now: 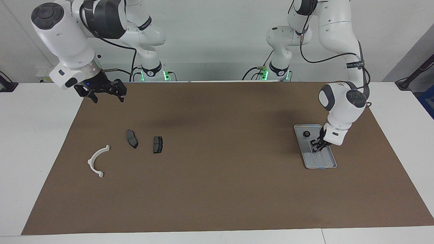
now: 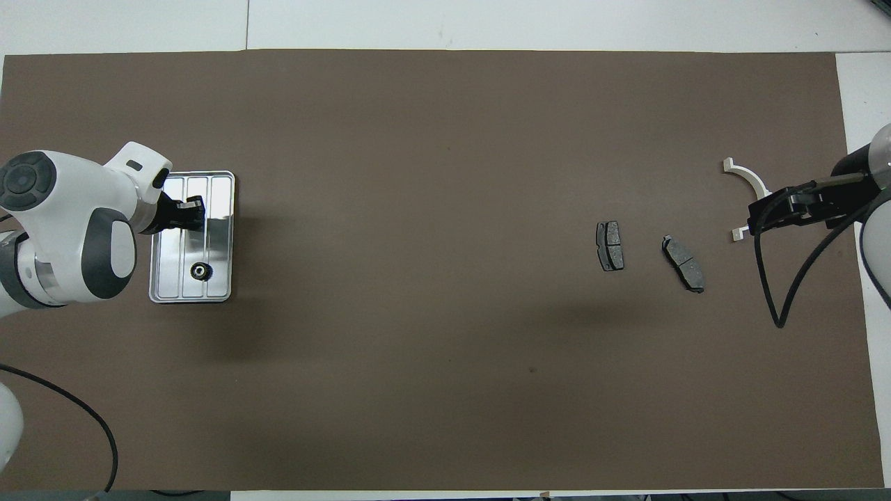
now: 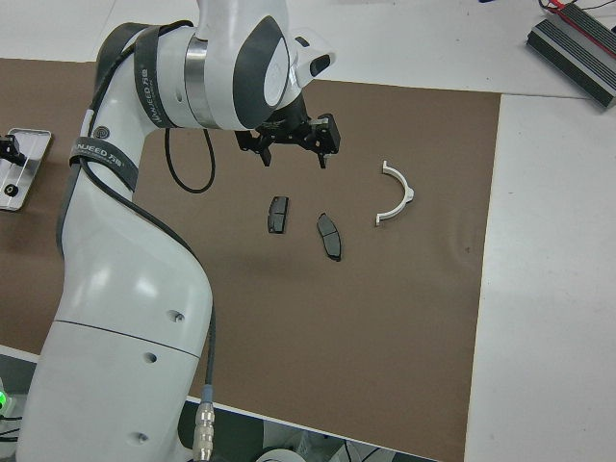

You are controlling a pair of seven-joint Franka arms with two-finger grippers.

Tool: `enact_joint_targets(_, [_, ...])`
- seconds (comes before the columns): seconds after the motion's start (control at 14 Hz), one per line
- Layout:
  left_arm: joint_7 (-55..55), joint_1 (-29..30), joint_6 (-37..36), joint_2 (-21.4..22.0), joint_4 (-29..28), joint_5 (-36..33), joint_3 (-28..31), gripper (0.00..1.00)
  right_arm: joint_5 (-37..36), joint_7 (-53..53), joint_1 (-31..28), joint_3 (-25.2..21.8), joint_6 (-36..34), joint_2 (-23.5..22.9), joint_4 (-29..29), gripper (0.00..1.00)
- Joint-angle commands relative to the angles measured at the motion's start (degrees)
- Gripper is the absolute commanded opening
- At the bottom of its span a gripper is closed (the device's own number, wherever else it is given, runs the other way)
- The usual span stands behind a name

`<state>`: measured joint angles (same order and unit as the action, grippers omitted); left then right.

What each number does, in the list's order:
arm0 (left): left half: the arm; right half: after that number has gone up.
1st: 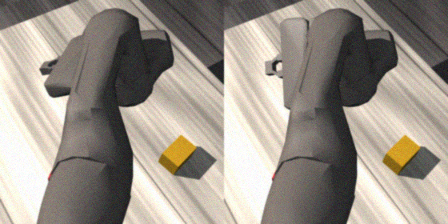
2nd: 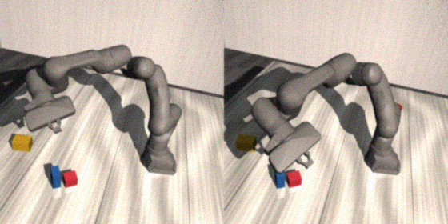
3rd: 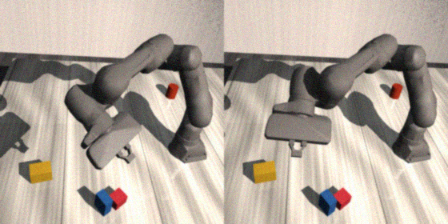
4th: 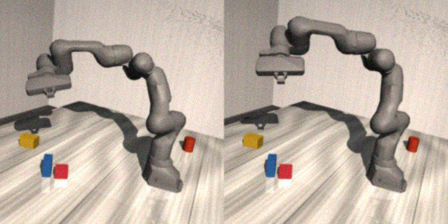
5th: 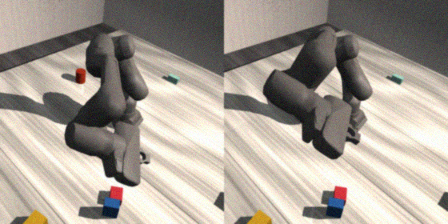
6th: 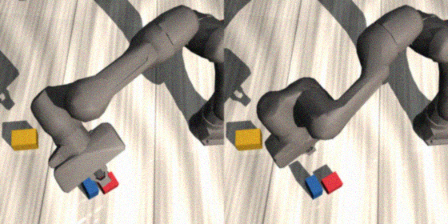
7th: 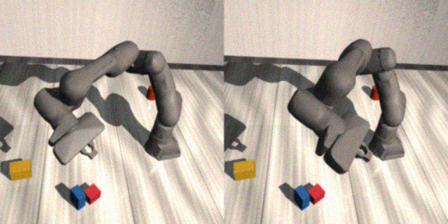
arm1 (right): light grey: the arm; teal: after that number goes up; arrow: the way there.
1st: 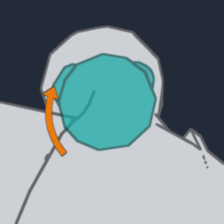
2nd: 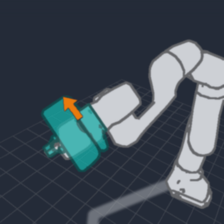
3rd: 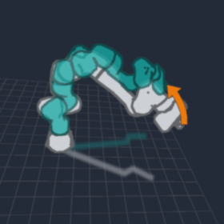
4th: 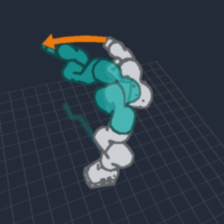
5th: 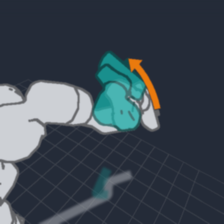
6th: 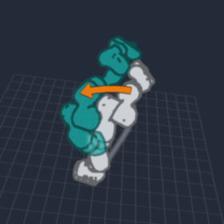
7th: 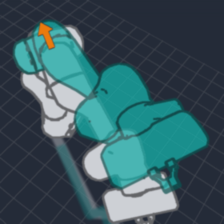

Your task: Pick bearing gear from pile to tray

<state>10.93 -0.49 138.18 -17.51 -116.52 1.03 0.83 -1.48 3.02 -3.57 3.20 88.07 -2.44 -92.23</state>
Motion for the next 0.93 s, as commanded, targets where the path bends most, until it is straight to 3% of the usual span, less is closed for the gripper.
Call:
enact_joint_targets(0.0, [-0.91, 0.57, 1.74, 0.28, -1.08, 0.90, -0.30, 0.00, -0.27, 1.20, -0.48, 0.32, 0.87, 1.12, -1.20, 1.00])
enact_joint_targets(0.14, [-0.91, 0.66, 1.65, 0.28, -0.99, 0.90, -0.30, 0.03, -0.27, 1.20, -0.56, 0.32, 0.87, 1.12, -1.20, 1.00])
enact_joint_targets(0.21, [-0.91, 0.66, 1.56, 0.28, -0.81, 0.90, -0.39, 0.23, -0.27, 1.20, -0.56, 0.32, 0.87, 1.12, -1.20, 1.00])
enact_joint_targets(0.29, [-0.91, 0.66, 1.56, 0.28, -0.72, 0.90, -0.30, 0.34, -0.19, 1.11, -0.56, 0.32, 0.87, 1.12, -1.20, 1.00])
enact_joint_targets(0.43, [-0.91, 0.66, 1.04, 0.28, -0.38, 0.90, -0.39, 0.42, -0.19, 1.11, -0.56, 0.32, 0.87, 1.12, -1.20, 1.00])
enact_joint_targets(0.64, [-0.74, 0.40, -1.67, 0.63, 1.29, 0.90, -0.30, 0.42, -0.19, 1.11, -0.56, 0.32, 0.87, 1.12, -1.20, 1.00])
enact_joint_targets(0.86, [-0.74, 0.49, -10.18, 2.91, 5.41, 0.90, -0.30, 0.42, -0.19, 1.11, -0.56, 0.32, 0.87, 1.12, -1.20, 1.00])
